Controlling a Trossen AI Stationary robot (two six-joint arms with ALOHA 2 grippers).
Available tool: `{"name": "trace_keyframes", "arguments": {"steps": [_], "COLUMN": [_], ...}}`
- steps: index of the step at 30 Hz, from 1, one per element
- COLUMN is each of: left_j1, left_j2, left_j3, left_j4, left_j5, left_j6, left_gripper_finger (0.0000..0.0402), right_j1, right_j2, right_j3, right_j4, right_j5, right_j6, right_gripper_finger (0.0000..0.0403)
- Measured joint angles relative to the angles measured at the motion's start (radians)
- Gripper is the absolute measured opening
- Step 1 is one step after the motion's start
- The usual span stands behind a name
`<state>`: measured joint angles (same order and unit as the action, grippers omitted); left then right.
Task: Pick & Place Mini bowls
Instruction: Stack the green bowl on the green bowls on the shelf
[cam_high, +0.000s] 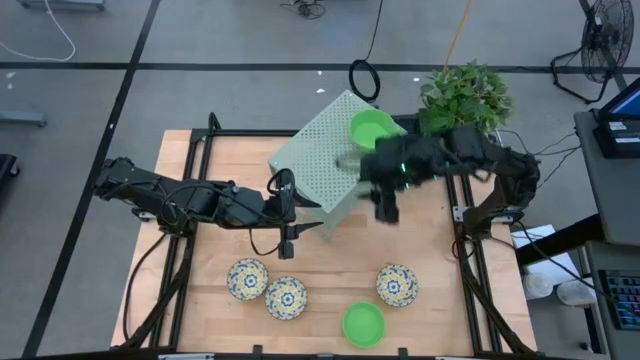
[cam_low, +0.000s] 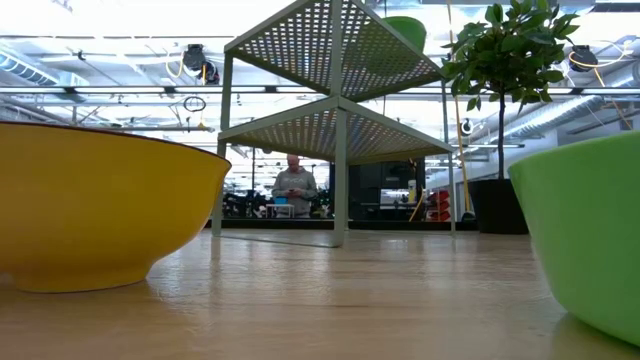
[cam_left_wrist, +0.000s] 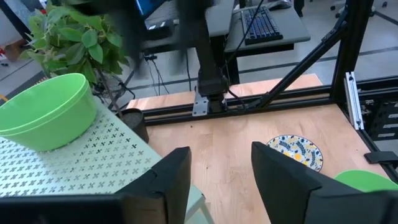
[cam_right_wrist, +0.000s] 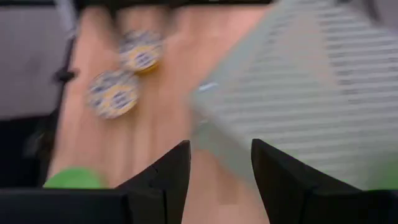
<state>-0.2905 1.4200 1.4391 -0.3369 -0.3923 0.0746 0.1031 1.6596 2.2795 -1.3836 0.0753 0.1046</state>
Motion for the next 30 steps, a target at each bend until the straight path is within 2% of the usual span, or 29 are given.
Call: {"name": "trace_keyframes", "arguments": {"steps": [6,13,24,30], "left_j1": [0.0,0.0,0.0,0.0], "left_j2": [0.0,0.0,0.0,0.0], "left_j3": [0.0,0.0,0.0,0.0], "left_j4": [0.0,0.0,0.0,0.0], "left_j5": [0.0,0.0,0.0,0.0], "left_j6": [0.0,0.0,0.0,0.0], "left_gripper_finger": [0.0158,0.0153,0.0179,0.0188], "right_j1": [0.175,0.332,0.462,0.502], "right_j2": [0.009,0.008,0.008,0.008], "right_j3": [-0.072,-0.266,-0.672,-0.843], "right_j4": [0.007,0.112,0.46,0.649], "right_j5": [0.0,0.001,0.002,0.002], "right_j6": [0.054,0.12,0.175,0.258], "right_gripper_finger": [0.0156,0.0155,0.0155,0.0155]}}
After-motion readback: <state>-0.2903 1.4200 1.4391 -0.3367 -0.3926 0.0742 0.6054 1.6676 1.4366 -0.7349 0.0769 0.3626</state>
